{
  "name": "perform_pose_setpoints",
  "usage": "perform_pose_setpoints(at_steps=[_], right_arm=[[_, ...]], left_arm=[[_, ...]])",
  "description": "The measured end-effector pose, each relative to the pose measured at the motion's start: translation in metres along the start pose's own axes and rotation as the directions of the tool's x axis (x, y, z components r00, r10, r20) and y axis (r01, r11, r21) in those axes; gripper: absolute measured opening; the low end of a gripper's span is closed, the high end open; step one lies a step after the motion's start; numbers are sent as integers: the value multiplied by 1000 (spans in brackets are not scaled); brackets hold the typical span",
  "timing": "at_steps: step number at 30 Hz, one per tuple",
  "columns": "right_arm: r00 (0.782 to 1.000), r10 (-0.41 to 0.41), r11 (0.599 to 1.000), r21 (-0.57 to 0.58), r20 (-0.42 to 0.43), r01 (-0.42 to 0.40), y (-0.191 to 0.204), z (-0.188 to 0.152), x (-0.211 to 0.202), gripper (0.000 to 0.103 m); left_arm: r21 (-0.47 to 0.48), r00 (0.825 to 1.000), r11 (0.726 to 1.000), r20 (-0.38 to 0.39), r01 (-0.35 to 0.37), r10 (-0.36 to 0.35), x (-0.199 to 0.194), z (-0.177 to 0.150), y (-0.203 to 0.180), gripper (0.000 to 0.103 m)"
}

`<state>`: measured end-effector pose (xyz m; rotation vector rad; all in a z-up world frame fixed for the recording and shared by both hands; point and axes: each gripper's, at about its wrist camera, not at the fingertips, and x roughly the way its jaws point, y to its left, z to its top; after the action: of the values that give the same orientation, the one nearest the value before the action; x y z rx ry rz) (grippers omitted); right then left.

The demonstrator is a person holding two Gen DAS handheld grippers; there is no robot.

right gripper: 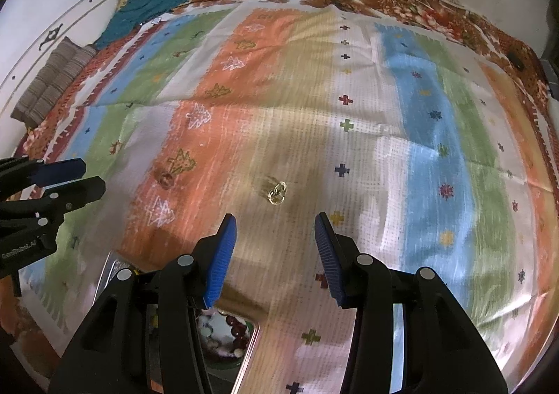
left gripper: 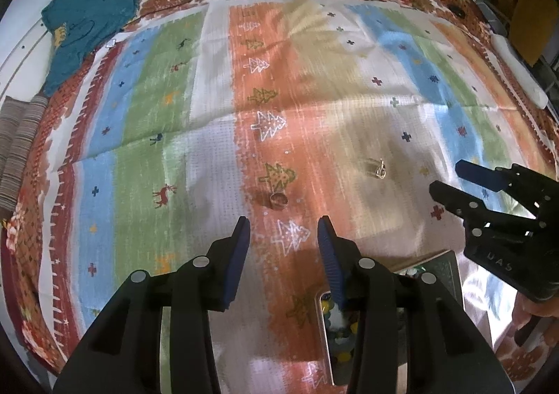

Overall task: Organize jewelry
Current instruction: 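Grasp the small gold ring with left tool while right tool grasps the gold earring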

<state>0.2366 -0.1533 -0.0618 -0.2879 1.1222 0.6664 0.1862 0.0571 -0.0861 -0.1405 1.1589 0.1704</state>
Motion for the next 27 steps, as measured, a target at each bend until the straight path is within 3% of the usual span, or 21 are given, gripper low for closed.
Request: perform_pose_setpoints(at_steps=[27], right_arm=[[990,15,1000,-20,-142,-18,0,23,74,47]], left_arm=[[-14,985,1000,-170,-11,8,86,22,14,41]])
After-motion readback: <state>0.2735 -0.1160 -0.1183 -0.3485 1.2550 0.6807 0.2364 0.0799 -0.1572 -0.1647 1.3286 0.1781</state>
